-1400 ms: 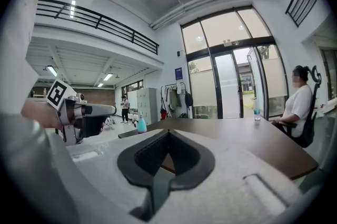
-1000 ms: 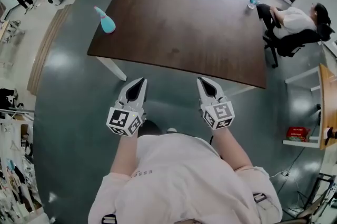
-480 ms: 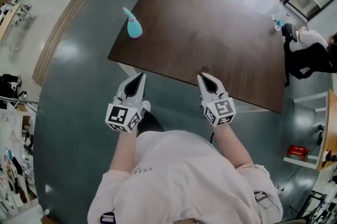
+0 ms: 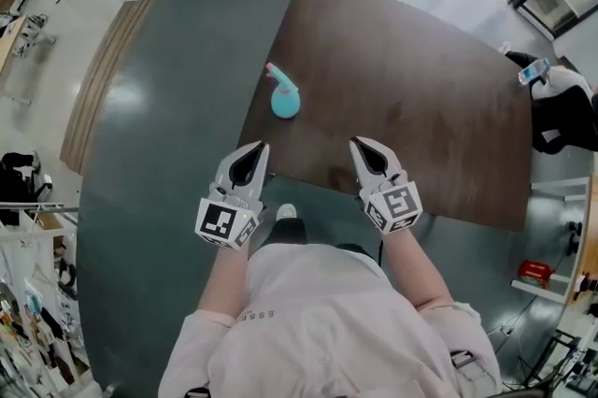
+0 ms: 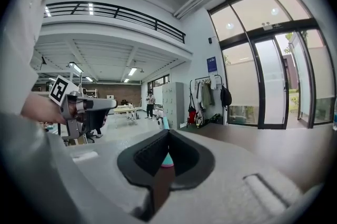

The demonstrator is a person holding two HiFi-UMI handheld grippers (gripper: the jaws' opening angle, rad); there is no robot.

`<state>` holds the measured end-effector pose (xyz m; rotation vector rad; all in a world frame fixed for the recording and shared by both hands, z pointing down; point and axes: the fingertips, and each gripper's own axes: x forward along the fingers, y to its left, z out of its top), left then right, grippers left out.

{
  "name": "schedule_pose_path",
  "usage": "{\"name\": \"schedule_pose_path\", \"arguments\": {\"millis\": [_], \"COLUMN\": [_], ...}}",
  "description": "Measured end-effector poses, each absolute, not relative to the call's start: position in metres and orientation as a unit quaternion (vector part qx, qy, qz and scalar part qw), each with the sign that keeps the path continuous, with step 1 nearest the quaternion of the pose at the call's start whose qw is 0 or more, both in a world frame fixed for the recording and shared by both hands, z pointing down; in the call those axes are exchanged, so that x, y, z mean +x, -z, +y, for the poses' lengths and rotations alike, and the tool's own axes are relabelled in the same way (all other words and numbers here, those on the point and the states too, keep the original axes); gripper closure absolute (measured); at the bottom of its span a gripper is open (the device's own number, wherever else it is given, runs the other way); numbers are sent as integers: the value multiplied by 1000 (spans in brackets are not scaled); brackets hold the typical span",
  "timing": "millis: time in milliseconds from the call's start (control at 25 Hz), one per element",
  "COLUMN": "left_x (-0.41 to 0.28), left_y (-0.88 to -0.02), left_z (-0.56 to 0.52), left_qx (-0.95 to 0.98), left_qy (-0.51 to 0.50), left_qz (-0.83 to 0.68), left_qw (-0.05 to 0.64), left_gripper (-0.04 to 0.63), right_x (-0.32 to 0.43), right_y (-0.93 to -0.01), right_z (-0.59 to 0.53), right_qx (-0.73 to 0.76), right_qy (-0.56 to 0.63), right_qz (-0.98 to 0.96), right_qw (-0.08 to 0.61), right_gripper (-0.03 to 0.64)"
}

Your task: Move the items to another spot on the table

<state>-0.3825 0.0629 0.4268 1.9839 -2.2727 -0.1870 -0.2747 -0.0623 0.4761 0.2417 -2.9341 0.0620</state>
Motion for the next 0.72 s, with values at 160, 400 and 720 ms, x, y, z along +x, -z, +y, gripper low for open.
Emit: {"name": "schedule_pose_path", "arguments": {"millis": [160,400,720], "left_x": [-418,-449,-478], "left_y": [-424,-450,-478], "left_z": [53,48,46], "left_qx": [657,628,578], "left_qy": [60,68,84], "left_qz": [-749,-769,-804], "left_qw": [59,99,111], "left_gripper": [588,588,588], "right_x": [-318,-368,-438], "right_y": [-475,-487,-501], "right_z": [-69,-70,-79], "right_qx": [74,27,-25], "right_qy": [-28,-26,-11], "right_qz": [-991,-991,-994], "right_qw": [104,125,108], "right_gripper": [626,626,390]}}
